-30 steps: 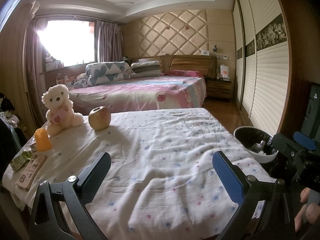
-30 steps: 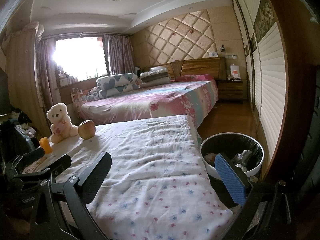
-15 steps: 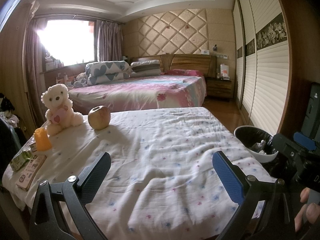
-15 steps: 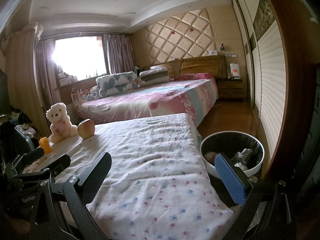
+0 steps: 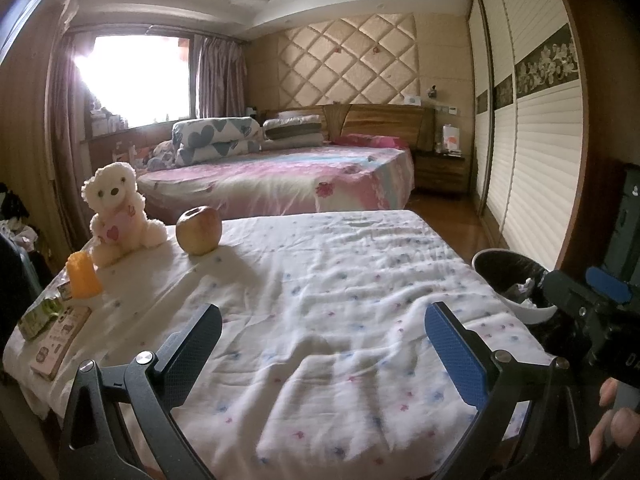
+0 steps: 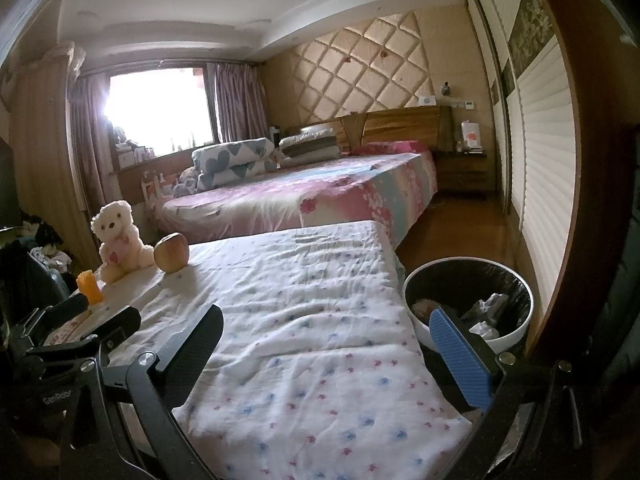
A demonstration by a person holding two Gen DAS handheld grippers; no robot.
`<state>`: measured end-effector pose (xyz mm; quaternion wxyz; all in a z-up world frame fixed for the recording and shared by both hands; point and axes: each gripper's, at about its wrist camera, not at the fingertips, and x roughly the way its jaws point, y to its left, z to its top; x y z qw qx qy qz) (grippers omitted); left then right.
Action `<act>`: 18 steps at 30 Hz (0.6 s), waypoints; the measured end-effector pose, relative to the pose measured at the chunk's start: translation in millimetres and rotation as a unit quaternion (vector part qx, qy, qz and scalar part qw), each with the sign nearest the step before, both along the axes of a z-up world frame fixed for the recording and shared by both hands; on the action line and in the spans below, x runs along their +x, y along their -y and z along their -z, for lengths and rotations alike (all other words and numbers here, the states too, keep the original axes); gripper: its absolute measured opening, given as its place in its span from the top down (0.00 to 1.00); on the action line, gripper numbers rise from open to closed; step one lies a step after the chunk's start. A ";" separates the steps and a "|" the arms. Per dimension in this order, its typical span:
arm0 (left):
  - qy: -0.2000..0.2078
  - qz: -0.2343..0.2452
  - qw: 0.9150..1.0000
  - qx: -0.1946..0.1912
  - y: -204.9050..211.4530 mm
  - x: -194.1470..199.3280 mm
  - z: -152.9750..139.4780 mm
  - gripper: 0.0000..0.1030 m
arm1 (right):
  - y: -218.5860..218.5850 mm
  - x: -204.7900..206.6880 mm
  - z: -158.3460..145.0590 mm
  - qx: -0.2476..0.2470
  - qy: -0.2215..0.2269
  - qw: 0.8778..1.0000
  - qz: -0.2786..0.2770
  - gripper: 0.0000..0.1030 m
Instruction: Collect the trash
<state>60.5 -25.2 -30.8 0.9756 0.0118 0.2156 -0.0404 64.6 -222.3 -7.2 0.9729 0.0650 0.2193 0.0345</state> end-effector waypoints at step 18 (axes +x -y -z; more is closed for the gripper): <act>-0.035 -0.010 0.999 -0.009 -13.1 34.7 10.1 0.00 | -4.6 29.1 9.9 0.000 -0.037 0.999 -0.009 0.00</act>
